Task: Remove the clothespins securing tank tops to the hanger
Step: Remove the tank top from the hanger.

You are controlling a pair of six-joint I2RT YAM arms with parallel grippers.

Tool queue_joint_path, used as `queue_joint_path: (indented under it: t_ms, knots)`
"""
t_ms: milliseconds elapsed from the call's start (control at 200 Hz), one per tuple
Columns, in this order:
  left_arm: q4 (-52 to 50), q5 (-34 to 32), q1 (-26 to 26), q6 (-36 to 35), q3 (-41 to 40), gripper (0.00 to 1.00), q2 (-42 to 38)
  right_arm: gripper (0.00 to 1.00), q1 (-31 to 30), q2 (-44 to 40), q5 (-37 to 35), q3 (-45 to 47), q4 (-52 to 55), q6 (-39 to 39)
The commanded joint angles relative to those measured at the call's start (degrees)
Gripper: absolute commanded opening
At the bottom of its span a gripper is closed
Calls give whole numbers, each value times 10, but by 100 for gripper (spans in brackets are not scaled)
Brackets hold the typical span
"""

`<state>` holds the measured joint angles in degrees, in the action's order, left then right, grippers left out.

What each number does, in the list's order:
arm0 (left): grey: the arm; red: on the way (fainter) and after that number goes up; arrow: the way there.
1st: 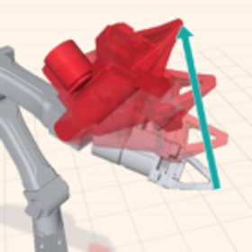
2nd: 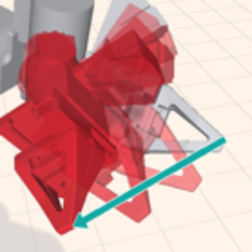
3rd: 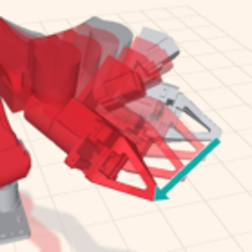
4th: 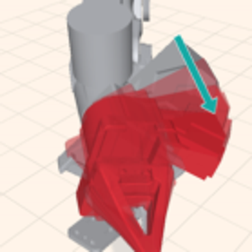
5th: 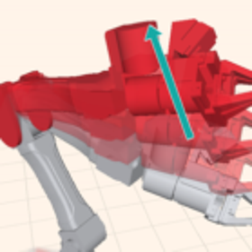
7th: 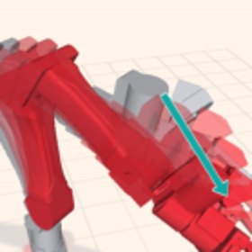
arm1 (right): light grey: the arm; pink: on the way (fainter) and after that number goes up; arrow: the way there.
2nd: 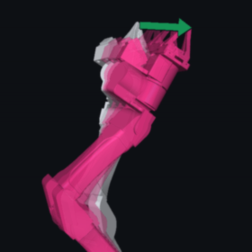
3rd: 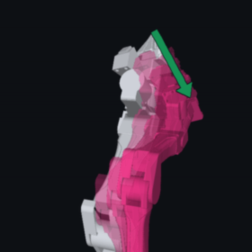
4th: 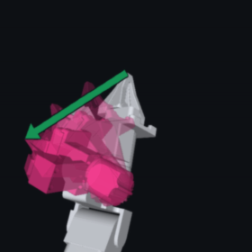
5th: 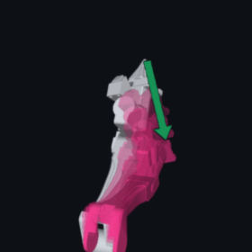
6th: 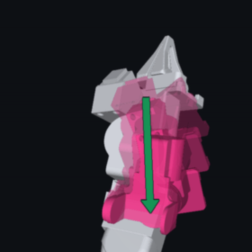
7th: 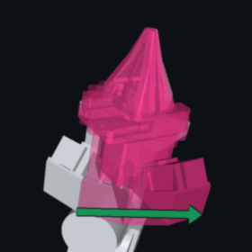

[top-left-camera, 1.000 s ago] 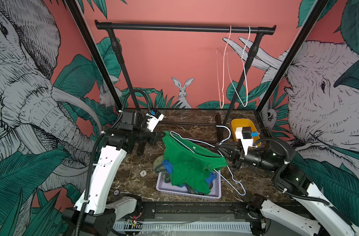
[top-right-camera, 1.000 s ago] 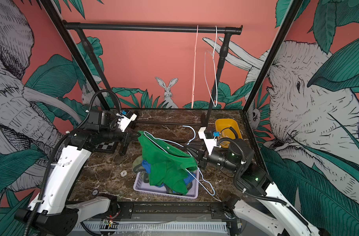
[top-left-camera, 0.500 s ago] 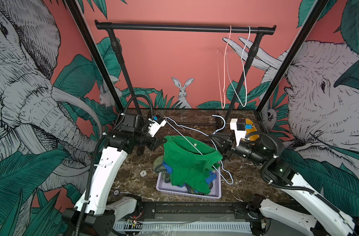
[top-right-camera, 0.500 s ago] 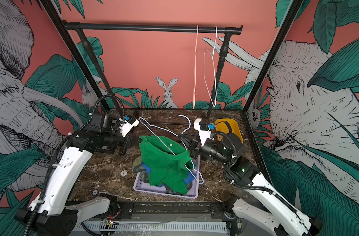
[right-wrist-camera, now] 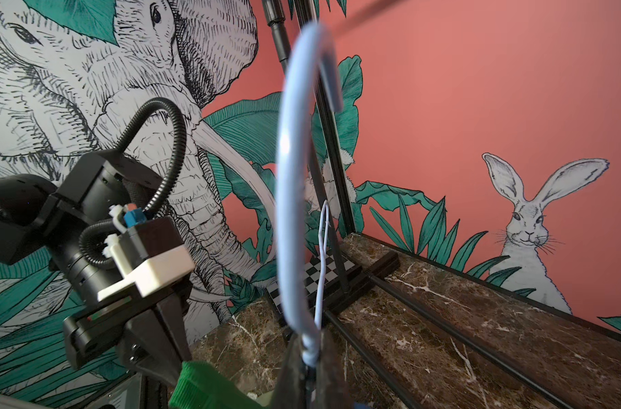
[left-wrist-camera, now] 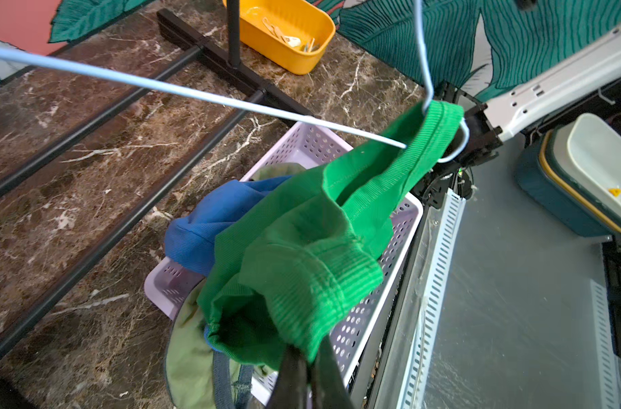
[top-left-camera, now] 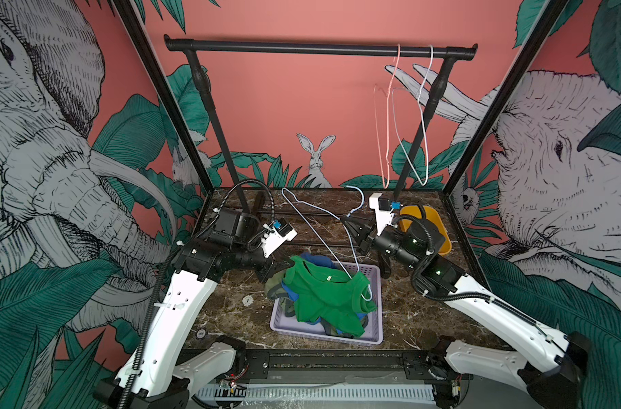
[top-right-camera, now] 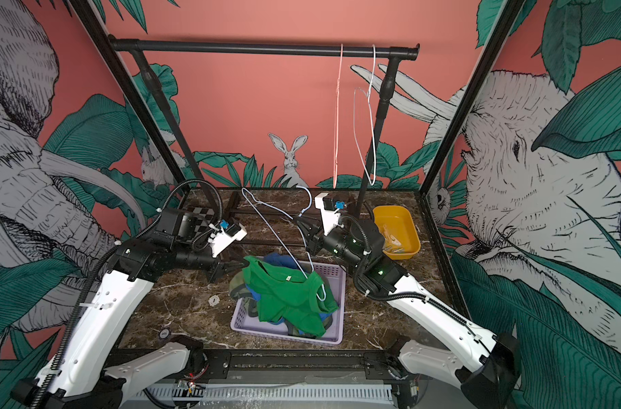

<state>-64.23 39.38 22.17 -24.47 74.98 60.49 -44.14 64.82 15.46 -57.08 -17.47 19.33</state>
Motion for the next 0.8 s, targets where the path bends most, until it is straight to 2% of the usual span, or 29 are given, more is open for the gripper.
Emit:
queue_joint_path:
  t_ms: [0, 335, 530, 795]
  knots:
    - [-17, -8, 9, -33, -11, 0, 2, 0, -2, 22, -8, -24, -93, 13]
    - [-24, -8, 45, -77, -19, 0, 11, 0, -2, 121, -12, -47, -175, -5]
    - [-28, -15, 66, -98, -22, 0, 24, 0, -2, 172, -8, -56, -274, 11]
    - [-41, 21, 78, -111, -1, 0, 40, 0, -2, 239, 4, -71, -370, 40]
